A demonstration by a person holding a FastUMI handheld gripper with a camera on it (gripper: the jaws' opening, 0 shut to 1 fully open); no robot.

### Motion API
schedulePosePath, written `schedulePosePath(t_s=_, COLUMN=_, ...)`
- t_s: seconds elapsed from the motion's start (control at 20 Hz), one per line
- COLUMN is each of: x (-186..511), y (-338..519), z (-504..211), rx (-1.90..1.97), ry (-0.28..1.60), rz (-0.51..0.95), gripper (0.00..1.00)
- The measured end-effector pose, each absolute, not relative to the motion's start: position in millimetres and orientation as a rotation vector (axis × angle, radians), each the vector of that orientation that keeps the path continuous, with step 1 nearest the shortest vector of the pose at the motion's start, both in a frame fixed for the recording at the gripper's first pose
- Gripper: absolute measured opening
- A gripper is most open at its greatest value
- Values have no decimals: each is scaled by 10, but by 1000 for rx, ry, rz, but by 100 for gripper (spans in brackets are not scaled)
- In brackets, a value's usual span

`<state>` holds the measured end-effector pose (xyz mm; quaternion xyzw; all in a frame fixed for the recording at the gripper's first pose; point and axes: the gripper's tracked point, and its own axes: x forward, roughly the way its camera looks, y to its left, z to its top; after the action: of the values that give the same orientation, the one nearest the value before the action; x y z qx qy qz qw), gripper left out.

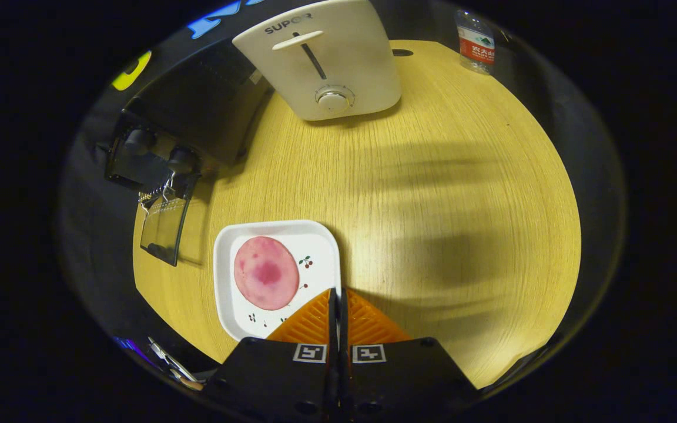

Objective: Open the toaster oven, put the food inside, and close the toaster oven door.

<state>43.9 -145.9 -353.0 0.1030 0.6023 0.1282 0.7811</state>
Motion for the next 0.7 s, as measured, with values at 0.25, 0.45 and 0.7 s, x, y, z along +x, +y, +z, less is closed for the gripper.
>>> schedulePosePath(t_s=0.25, x=331, y=-1380, z=-3487, rx=338, ry=1311, rz=269, gripper=2)
schedulePosePath(t_s=0.45, x=245, y=-1228, z=-3298, rx=473, ry=1290, rz=283, gripper=2)
schedulePosePath(t_s=0.7, x=203, y=-1139, z=-2934, rx=581, ry=1221, rz=281, gripper=2)
